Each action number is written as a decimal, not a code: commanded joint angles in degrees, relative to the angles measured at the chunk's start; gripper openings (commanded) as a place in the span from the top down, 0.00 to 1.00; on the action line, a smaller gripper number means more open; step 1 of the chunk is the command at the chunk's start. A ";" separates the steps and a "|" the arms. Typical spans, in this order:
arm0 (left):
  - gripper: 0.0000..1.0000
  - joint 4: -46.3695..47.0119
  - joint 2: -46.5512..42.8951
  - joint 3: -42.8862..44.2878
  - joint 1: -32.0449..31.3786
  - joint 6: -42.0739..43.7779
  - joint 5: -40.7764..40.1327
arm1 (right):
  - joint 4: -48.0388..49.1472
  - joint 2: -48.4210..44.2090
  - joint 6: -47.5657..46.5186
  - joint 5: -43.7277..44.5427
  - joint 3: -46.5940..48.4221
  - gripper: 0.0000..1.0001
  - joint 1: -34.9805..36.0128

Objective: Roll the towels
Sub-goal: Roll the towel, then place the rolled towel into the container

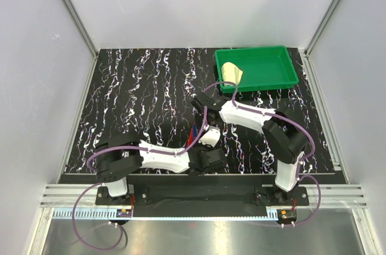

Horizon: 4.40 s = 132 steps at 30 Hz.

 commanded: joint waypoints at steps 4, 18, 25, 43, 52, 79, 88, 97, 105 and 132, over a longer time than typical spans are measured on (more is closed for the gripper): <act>1.00 7.37 -3.36 -4.12 3.23 5.46 11.59 | -7.61 -8.46 -3.68 0.38 -1.40 0.24 -4.21; 1.00 25.54 -15.39 -19.93 15.44 0.19 37.57 | 3.68 -26.48 -3.08 -1.61 -10.85 0.04 -13.63; 1.00 40.76 -16.29 -31.18 26.07 -5.70 53.51 | 24.17 -29.83 5.18 -11.73 -25.73 0.06 -13.62; 1.00 53.79 -8.38 -34.89 34.26 -9.75 65.39 | 49.16 -16.12 12.84 -9.54 -31.99 0.12 -7.74; 1.00 60.11 -4.78 -36.12 35.66 -10.98 68.81 | 50.12 -11.12 13.98 -6.29 -29.88 0.21 -5.98; 0.40 80.59 1.02 -40.34 36.81 -10.01 75.23 | -9.44 -6.05 -24.65 16.02 29.42 0.93 -26.53; 0.42 83.23 4.19 -40.07 36.90 -9.93 76.29 | -17.81 17.69 -34.69 27.54 56.32 0.94 -32.43; 0.43 83.49 7.61 -37.44 36.81 -9.75 78.22 | -19.40 37.65 -36.64 27.90 73.31 0.97 -35.07; 0.45 83.23 10.16 -35.24 36.81 -10.10 78.92 | -14.58 39.78 -35.50 16.14 68.92 0.98 -35.16; 0.47 80.42 11.75 -33.31 36.81 -9.84 78.66 | -5.42 32.76 -35.85 -2.33 55.73 0.23 -40.43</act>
